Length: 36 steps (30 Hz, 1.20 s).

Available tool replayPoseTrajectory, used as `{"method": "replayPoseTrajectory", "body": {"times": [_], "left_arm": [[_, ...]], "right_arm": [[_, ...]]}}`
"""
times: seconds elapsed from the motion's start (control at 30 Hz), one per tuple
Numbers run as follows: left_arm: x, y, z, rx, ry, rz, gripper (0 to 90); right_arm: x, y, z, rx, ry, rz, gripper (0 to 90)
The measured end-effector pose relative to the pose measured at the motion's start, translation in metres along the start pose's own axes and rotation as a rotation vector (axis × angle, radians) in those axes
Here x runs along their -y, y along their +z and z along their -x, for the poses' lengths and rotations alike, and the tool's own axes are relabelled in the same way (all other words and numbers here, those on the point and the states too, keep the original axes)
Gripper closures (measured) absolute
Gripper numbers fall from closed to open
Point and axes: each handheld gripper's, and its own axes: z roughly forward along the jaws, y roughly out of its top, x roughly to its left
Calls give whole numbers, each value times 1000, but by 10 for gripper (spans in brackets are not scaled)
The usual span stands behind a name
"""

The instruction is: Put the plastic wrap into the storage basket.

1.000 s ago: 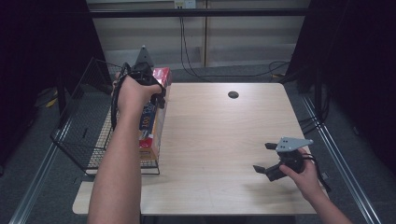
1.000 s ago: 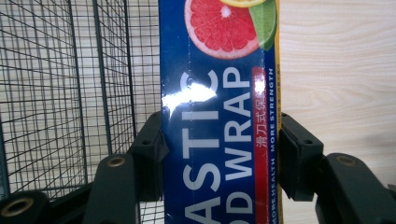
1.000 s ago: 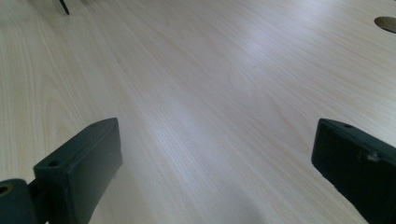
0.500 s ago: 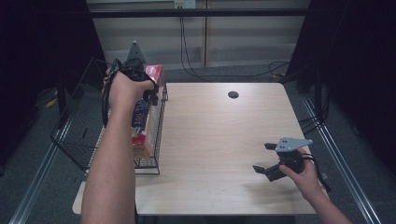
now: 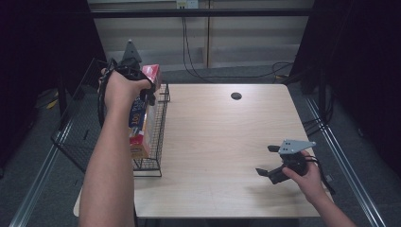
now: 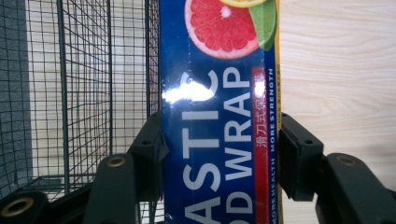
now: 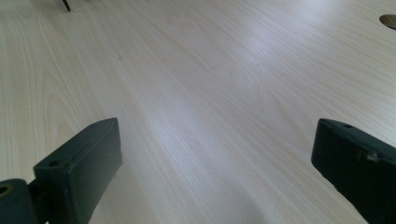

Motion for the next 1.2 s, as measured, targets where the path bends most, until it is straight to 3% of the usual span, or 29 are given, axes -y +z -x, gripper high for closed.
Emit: {"method": "replayPoseTrajectory", "body": {"times": [0.63,0.7,0.73,0.93,1.1,1.2], "left_arm": [[-2,-11,-23,-12,-37,16,445],[-2,-12,-26,-25,-15,15,445],[-2,-12,-26,-16,-37,18,445],[-3,-16,-33,-4,-44,25,445],[-4,-18,-39,-39,-50,37,445],[-4,-19,-43,-28,-61,31,445]], "right_arm": [[0,1,0,6,-5,-5,16],[0,1,0,4,-4,-6,16],[0,1,0,6,-3,-6,16],[1,2,0,7,-3,-4,16],[0,1,0,8,-6,-1,16],[1,2,0,11,-7,-1,16]]}}
